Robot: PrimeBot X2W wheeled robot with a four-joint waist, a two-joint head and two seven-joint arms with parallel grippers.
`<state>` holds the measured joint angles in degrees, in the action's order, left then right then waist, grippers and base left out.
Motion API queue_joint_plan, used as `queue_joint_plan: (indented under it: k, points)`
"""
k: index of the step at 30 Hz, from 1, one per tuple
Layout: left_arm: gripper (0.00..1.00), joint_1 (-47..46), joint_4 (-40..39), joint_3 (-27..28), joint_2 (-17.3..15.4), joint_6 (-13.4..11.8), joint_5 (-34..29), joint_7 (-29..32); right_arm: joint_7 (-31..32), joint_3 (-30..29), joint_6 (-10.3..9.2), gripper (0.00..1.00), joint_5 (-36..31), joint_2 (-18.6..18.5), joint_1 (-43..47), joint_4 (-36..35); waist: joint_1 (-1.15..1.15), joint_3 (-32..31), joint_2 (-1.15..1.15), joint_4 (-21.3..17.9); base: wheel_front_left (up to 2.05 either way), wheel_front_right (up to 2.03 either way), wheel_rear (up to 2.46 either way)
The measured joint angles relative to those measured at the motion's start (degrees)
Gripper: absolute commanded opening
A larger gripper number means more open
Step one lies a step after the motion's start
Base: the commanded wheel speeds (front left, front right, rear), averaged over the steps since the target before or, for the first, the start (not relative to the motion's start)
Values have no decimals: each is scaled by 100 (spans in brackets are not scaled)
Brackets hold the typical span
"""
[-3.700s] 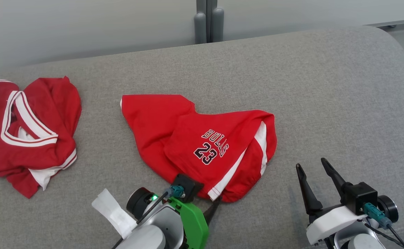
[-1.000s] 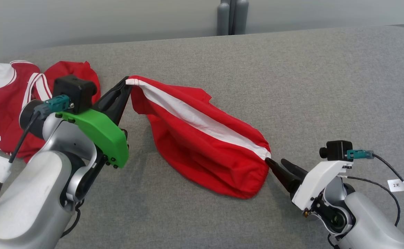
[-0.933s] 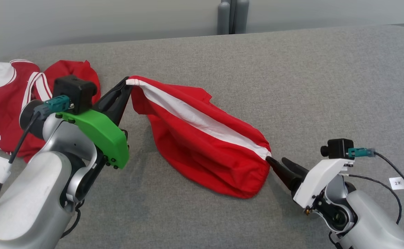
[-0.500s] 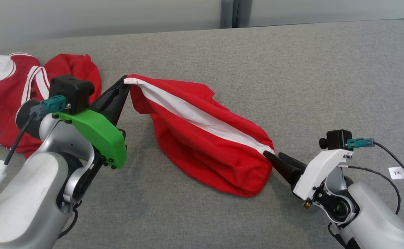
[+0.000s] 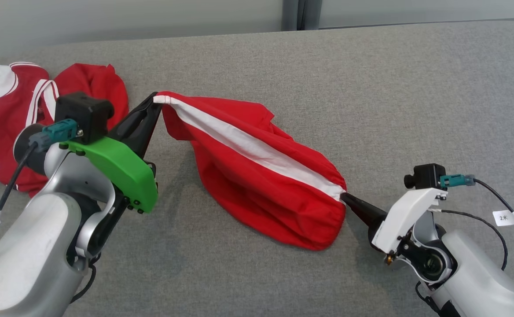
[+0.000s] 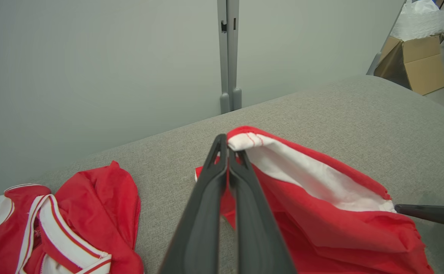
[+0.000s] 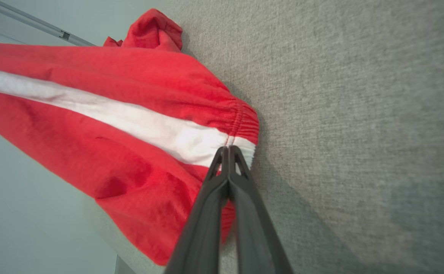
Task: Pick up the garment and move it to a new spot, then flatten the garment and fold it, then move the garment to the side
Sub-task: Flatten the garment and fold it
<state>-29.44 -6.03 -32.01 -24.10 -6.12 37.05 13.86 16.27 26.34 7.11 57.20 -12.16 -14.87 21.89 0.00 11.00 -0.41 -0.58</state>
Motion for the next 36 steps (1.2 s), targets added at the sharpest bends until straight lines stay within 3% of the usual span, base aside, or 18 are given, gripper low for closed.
queue_joint_plan:
  k: [8, 15, 20, 21, 22, 23, 31, 36]
  points:
    - [0, -10, 83, 53, -33, 0, 10, 25, -7, 55, 0, 0, 225, -171, -413, -542, 0, -104, 0, -1, 0, 0, 0]
    - [0, -778, 125, 220, -230, 188, 101, 321, 62, -450, 0, 0, 207, -1011, -1902, -1484, 0, -364, 0, -16, 0, 0, 0]
    - [0, -1163, 30, 307, -201, 312, 366, 593, 490, -515, 0, 0, 378, -1265, -2154, -1663, 0, -588, 0, -13, 0, 0, 0]
    - [0, -1163, -1, 259, -198, 316, 426, 681, 590, -453, 0, 6, 377, -1319, -2104, -1653, 0, -624, 0, -11, 0, 0, 0]
    - [0, -1163, -25, 230, -193, 316, 469, 739, 670, -399, 0, 41, 379, -1356, -2033, -1644, 0, -653, 0, -8, 0, 0, 0]
    - [0, -1162, -40, 223, -187, 316, 501, 781, 726, -341, 0, 100, 391, -1363, -1930, -1645, 0, -670, 0, -2, 0, 0, 0]
    - [0, -1034, -149, 223, -171, 309, 623, 939, 784, 308, 0, 100, 315, -1212, -750, -1572, 0, -592, 0, 44, 0, 0, 0]
    - [0, -934, -220, 218, -172, 300, 713, 1006, 644, 654, 0, 100, 301, -804, -113, -1388, 0, -489, 0, 124, 0, 0, 0]
